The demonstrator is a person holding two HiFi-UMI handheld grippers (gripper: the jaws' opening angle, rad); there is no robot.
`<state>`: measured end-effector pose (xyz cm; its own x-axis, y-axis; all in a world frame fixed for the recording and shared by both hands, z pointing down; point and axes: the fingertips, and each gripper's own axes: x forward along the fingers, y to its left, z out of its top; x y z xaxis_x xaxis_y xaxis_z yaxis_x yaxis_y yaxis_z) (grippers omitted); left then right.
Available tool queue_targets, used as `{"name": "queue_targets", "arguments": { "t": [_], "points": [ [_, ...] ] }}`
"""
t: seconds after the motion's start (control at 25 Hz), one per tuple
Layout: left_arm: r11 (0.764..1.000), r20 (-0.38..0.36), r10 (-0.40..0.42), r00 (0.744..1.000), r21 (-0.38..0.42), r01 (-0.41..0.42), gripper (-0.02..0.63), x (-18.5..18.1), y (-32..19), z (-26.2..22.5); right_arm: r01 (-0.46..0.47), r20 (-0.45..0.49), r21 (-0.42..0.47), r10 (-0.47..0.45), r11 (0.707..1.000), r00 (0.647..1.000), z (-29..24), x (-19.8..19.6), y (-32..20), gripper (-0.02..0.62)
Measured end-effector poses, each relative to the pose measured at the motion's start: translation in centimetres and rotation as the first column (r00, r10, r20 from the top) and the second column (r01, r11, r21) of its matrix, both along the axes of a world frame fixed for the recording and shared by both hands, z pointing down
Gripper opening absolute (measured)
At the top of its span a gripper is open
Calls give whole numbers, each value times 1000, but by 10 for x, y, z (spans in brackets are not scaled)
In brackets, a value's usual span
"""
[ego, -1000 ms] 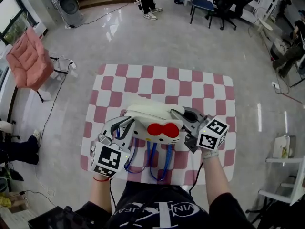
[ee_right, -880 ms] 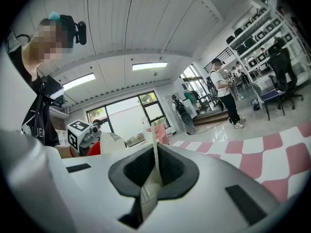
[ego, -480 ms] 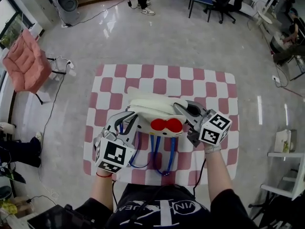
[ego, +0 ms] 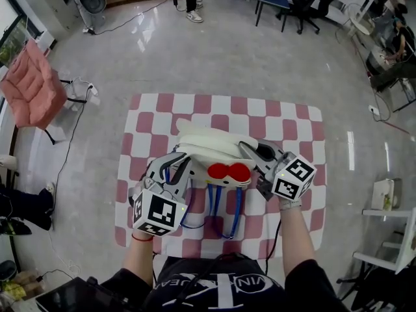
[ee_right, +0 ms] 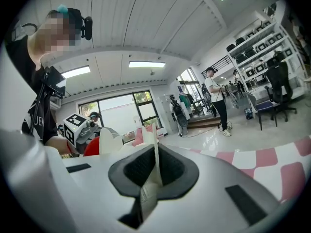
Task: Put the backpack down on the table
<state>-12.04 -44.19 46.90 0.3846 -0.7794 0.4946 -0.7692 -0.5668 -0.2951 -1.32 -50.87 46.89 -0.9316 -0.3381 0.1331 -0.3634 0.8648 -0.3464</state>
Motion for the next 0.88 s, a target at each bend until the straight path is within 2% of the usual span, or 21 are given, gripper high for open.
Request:
{"name": "queue_targets", "arguments": {
  "t": [0.36,0.52,0.88],
  "points": [
    [1000,16,29,999,10,-30,46,4,7,7,24,3,52,-24,998,1000,5,2,4,11],
    [1000,0,26,1000,2,-26,46,5,15,10,31,7,58,-32,998,999,5,3,11,12],
    [1000,15,25,1000,-5,-25,46,9,31,15,26,-6,83,-26,996,1000,6,6,24,14]
  ]
}}
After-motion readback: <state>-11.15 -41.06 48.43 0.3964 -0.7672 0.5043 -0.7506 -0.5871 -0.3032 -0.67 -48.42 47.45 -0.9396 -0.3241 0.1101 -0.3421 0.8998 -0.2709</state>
